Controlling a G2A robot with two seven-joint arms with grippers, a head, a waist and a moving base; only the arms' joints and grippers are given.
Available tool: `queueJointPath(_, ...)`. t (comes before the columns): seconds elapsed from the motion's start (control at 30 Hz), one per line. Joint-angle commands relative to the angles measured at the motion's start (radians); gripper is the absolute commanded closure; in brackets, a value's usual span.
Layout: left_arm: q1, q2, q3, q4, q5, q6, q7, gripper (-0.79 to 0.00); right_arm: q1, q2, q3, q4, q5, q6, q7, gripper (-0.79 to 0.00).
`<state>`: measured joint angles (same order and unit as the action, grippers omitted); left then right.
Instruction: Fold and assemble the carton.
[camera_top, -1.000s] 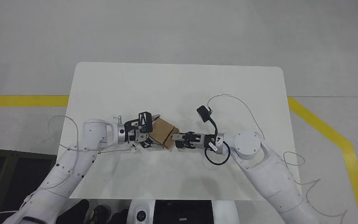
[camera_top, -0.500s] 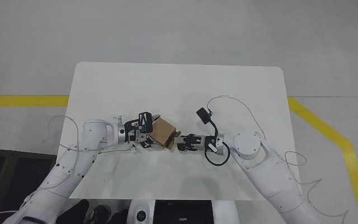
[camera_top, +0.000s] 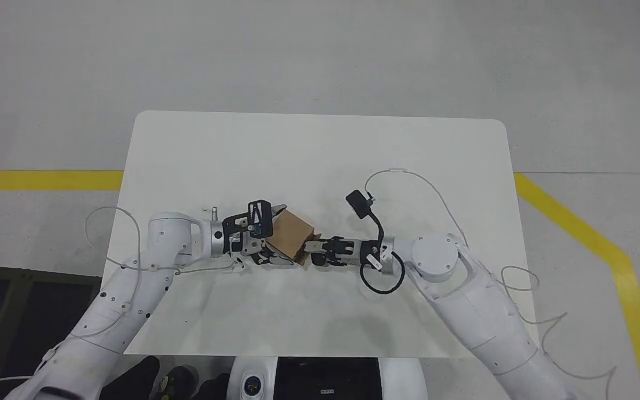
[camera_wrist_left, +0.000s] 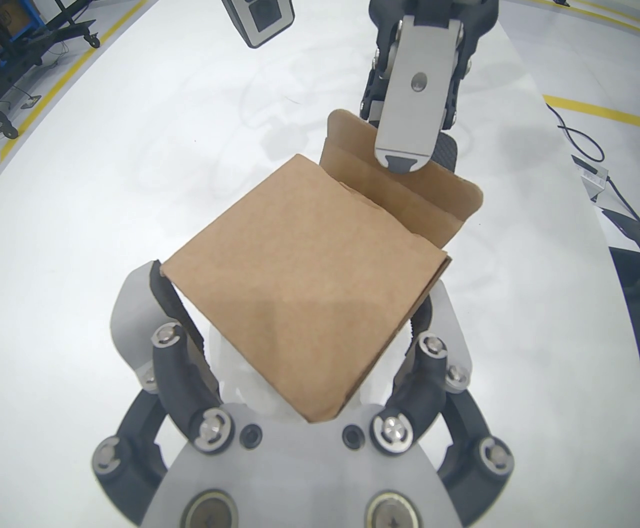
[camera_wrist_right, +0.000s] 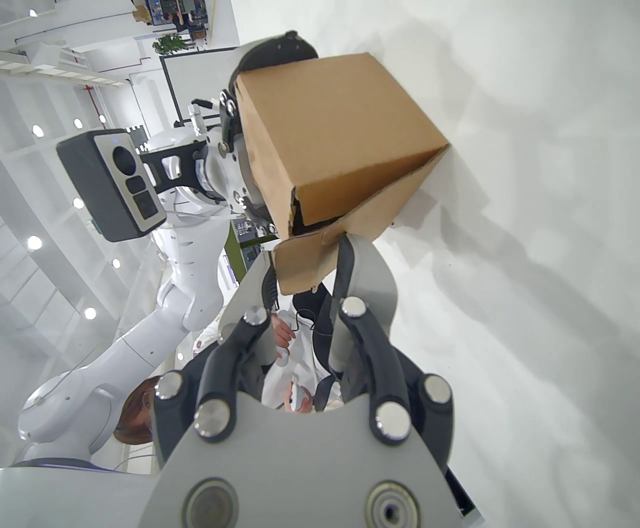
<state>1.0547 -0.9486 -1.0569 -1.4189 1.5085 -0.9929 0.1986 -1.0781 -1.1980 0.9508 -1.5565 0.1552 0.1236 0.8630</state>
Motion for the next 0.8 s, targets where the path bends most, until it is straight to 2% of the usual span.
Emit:
queueJointPath(0.0, 0.001, 0.0, 0.0, 0.001, -0.001, 0.002, -0.001, -0.785, 0.001, -0.002, -0.001, 0.005, 0.015, -0.01, -0.006, -0.246)
queueJointPath(0.27, 0.0, 0.0, 0.0, 0.002, -0.002, 0.002, -0.002, -0.785, -0.006, -0.005, 0.001, 0.013, 0.043, -0.035, -0.022, -0.194)
queueJointPath(0.77, 0.0, 0.001, 0.0, 0.003, 0.005, 0.001, 0.004, -0.785, -0.011, -0.003, -0.006, 0.02, 0.012, -0.016, -0.01, -0.157)
